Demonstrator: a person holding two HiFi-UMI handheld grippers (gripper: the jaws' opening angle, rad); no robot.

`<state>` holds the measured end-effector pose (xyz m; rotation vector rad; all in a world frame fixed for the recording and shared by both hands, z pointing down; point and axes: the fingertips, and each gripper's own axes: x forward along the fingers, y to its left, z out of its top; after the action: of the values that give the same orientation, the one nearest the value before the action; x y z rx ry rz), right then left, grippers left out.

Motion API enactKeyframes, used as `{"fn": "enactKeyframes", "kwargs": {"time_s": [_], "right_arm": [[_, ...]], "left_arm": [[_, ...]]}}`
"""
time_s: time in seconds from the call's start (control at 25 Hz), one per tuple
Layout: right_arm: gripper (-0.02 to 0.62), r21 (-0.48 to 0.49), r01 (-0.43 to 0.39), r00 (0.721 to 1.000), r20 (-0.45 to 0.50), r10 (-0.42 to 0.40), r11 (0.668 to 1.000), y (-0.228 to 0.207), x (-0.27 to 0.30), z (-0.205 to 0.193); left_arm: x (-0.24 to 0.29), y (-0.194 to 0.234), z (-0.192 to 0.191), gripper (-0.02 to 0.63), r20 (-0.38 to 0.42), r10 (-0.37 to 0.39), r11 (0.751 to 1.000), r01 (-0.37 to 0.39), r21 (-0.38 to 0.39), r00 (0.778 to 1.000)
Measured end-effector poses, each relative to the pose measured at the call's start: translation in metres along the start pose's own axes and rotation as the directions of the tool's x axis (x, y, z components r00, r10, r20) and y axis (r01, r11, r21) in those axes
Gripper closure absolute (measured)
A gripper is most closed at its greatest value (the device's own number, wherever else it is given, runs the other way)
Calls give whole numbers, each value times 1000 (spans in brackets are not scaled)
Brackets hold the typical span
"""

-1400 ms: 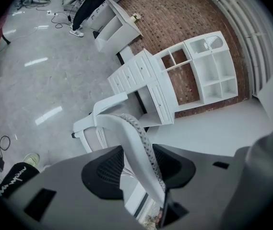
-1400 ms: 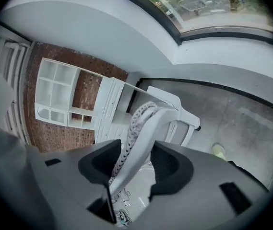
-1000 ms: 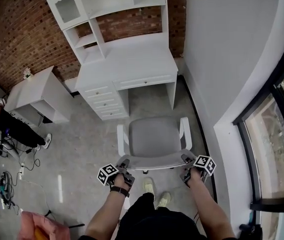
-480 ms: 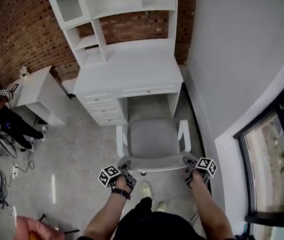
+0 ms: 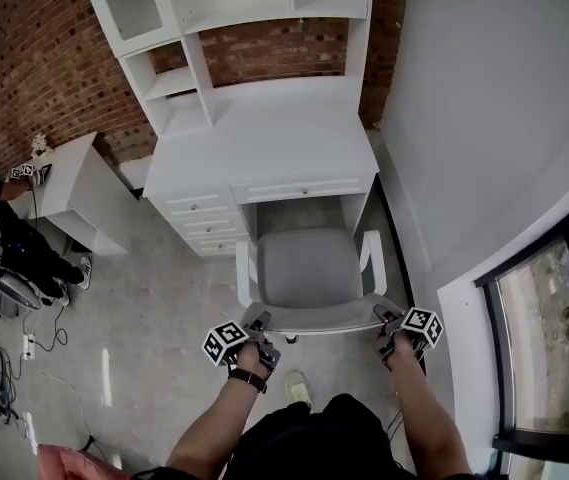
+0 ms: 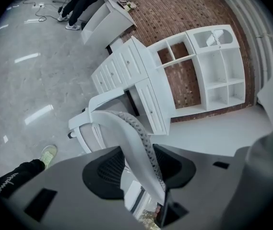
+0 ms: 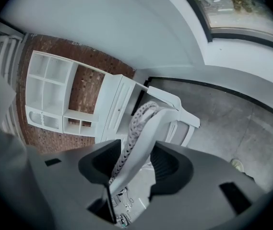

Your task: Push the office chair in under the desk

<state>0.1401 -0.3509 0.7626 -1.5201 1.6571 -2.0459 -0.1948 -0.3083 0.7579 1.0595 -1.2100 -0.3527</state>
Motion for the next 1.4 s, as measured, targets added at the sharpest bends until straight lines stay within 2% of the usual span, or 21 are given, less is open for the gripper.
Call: {"fn": "enactKeyframes", "kwargs": {"time_s": [0.64,1.08,1.4], "right_arm": [[422,36,5,1000,0,-5,999,36,63,59],[422,21,-12,1000,-27,12,1000,61,97,87],[417,3,-2,999,-48,2,1000,73,115,103]], "left_arm": [[67,-40,48,439,-9,28,1000,-28,2,1000],[99,-66,78,439,16,12,1000,-12,-10,1000],[117,-78,90,439,6,0,1000,0,-14,1000]]}}
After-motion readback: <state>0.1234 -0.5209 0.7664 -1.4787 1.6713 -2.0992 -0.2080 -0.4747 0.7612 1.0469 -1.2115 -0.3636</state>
